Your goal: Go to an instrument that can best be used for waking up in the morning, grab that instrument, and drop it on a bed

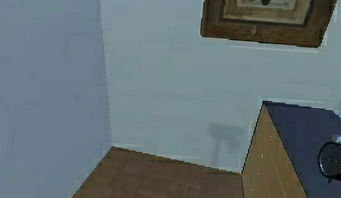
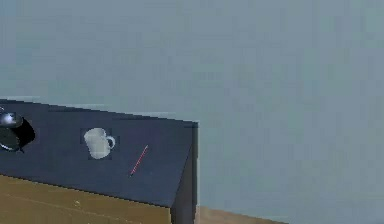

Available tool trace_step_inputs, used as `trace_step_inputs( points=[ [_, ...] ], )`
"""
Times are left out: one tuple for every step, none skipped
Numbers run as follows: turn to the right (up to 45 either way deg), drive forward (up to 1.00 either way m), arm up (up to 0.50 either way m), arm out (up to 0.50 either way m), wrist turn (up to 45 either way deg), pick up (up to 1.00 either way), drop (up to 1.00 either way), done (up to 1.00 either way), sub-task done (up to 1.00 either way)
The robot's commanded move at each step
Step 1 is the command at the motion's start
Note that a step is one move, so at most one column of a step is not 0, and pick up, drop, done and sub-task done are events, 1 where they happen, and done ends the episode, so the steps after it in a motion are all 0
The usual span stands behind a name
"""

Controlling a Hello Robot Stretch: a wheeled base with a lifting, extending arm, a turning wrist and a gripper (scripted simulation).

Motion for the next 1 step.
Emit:
trace_step_inputs(
  points=[
    [3.0,0.0,0.0,0.0,0.0,0.0,0.0,0.0,0.0]
  ],
)
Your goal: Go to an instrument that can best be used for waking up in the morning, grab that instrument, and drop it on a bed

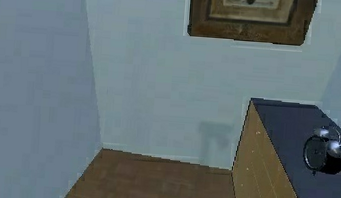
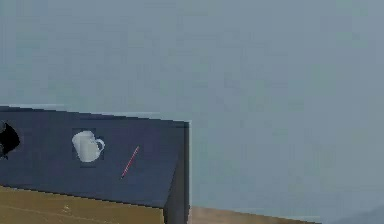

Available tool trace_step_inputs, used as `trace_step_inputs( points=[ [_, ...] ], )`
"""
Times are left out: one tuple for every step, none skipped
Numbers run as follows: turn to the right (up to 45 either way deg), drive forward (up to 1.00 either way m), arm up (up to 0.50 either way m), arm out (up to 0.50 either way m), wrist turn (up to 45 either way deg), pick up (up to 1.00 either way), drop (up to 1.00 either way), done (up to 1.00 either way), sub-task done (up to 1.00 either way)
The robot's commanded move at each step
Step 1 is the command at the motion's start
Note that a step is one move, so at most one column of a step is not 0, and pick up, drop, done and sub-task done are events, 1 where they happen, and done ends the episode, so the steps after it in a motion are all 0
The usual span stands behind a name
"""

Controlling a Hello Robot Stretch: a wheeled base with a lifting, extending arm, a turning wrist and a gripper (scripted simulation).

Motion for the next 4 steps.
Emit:
trace_step_inputs(
  points=[
    [0.0,0.35,0.0,0.0,0.0,0.0,0.0,0.0,0.0],
    [-27.0,0.0,0.0,0.0,0.0,0.0,0.0,0.0,0.0],
    [0.0,0.0,0.5,0.0,0.0,0.0,0.0,0.0,0.0],
    [0.0,0.0,0.38,0.0,0.0,0.0,0.0,0.0,0.0]
  ],
)
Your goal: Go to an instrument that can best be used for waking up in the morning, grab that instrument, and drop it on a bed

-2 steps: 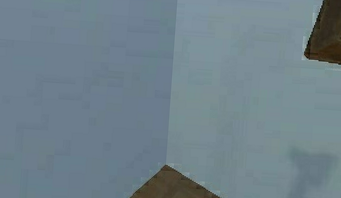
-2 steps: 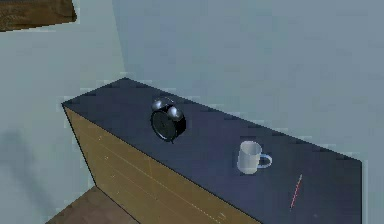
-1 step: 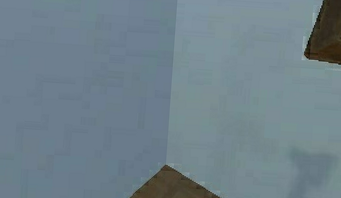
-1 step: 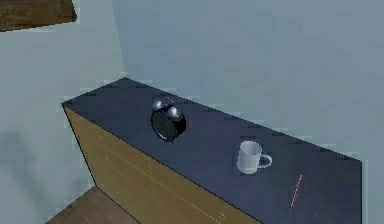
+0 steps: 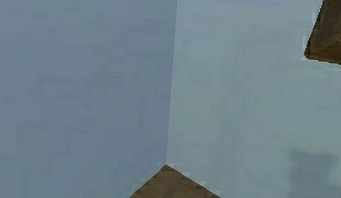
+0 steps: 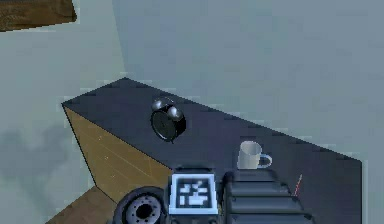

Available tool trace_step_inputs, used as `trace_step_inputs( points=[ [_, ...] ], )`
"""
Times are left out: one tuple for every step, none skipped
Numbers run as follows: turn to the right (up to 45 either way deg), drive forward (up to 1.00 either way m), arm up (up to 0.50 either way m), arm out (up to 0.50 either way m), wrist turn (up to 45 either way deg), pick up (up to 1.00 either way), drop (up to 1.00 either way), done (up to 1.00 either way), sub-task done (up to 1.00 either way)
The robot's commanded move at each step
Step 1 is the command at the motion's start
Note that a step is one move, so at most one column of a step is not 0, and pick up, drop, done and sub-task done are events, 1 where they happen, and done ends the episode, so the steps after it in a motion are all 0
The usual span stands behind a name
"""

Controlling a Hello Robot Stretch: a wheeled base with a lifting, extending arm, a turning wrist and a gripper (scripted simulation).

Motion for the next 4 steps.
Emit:
trace_step_inputs(
  points=[
    [0.0,0.0,0.0,0.38,0.0,0.0,0.0,0.0,0.0],
    [0.0,0.0,0.0,0.0,45.0,0.0,0.0,0.0,0.0],
    [0.0,0.0,0.0,0.0,45.0,0.0,0.0,0.0,0.0],
    [0.0,0.0,0.0,0.0,45.0,0.0,0.0,0.0,0.0]
  ],
)
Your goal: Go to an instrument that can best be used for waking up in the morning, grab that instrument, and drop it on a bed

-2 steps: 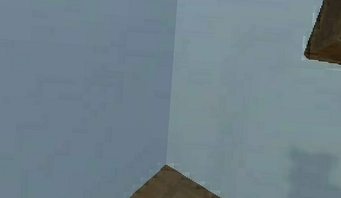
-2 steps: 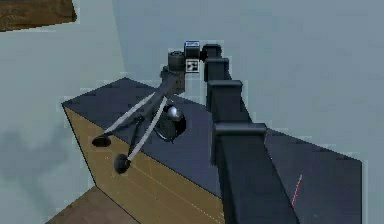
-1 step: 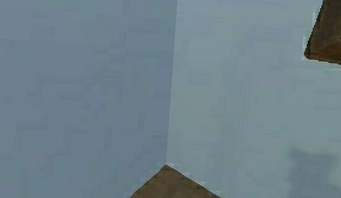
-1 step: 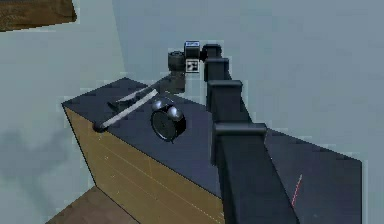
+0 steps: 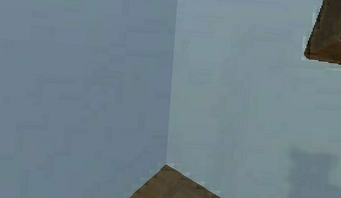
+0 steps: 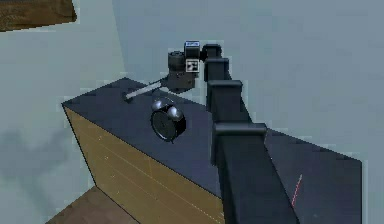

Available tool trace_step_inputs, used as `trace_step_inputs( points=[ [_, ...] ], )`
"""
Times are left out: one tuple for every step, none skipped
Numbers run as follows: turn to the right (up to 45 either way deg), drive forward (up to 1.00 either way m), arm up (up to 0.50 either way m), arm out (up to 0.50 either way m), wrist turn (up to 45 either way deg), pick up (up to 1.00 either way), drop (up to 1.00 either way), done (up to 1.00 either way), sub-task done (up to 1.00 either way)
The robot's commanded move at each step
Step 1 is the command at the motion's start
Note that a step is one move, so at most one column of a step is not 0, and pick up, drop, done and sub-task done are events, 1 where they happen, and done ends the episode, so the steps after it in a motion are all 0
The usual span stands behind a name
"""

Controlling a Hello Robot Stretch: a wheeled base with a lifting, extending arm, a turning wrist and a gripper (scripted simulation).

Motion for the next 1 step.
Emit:
trace_step_inputs(
  points=[
    [0.0,0.0,0.0,0.0,33.0,0.0,0.0,0.0,0.0]
  ],
)
